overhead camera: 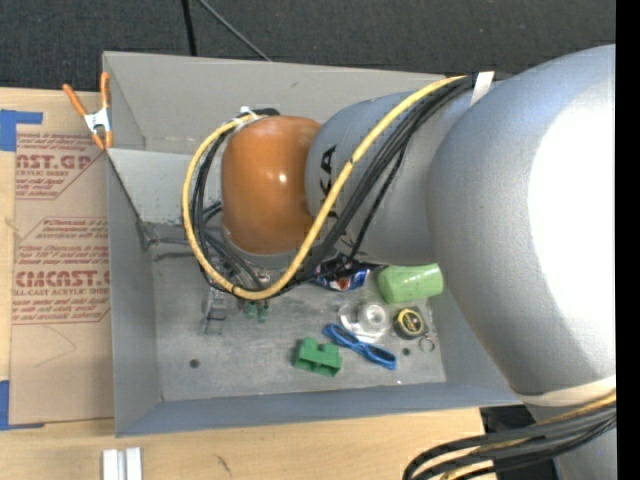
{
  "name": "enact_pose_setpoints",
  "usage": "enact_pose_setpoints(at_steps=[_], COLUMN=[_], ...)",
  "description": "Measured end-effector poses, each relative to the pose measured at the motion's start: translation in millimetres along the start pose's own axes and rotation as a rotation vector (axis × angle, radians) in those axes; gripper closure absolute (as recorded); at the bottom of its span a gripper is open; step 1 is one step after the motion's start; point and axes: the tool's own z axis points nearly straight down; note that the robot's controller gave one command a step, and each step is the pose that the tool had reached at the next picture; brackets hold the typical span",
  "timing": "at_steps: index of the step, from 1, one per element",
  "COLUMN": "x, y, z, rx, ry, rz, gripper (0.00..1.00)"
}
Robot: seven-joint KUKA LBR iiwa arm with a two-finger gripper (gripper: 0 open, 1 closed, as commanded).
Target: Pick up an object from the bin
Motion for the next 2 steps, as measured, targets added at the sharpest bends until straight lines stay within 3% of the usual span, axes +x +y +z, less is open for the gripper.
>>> enact_pose_setpoints(at_steps=[1,2], x=[-2.1,-2.3], y=[-1.5,-1.7], z=[-3.4,-3.4], rx=[-0.001,-0.002], ry=[-0.005,-0.005], rz=[0.002,0.003], gripper=[0.0,1.0])
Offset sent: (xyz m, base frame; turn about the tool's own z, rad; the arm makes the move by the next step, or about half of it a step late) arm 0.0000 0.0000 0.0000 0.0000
